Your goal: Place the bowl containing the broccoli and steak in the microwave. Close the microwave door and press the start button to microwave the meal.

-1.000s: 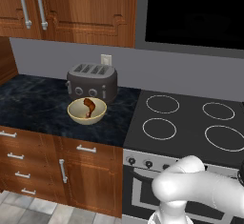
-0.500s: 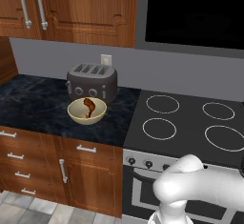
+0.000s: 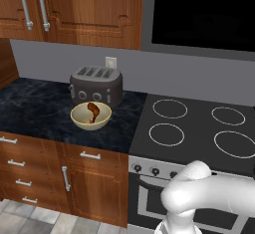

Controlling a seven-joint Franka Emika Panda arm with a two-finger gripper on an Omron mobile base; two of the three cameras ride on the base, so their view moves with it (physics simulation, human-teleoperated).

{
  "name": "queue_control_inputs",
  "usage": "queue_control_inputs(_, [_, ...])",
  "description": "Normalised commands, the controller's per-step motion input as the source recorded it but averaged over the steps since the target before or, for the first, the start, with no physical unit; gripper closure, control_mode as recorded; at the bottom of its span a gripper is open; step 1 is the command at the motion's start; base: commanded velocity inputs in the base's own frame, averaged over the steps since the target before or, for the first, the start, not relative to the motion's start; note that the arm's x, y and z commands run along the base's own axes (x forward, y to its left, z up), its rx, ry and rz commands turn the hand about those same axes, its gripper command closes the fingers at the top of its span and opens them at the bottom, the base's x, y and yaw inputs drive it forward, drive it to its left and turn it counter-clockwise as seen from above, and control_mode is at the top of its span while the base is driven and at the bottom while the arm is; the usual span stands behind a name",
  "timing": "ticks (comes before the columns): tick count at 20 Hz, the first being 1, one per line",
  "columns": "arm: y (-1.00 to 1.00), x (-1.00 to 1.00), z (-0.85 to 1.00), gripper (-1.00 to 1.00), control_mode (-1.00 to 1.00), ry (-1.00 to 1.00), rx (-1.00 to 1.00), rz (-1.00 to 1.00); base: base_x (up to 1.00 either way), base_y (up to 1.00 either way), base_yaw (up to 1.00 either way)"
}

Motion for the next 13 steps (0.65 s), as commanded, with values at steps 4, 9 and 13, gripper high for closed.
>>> queue_control_inputs(4, [0.00,0.18,-0.05,1.00,-1.00,0.00,0.00,0.00,0.00,0.00,0.00])
queue_control_inputs(9, [0.00,0.15,-0.05,1.00,-1.00,0.00,0.00,0.00,0.00,0.00,0.00])
queue_control_inputs(13, [0.09,0.21,-0.04,1.00,-1.00,0.00,0.00,-0.03,0.00,0.00,0.00])
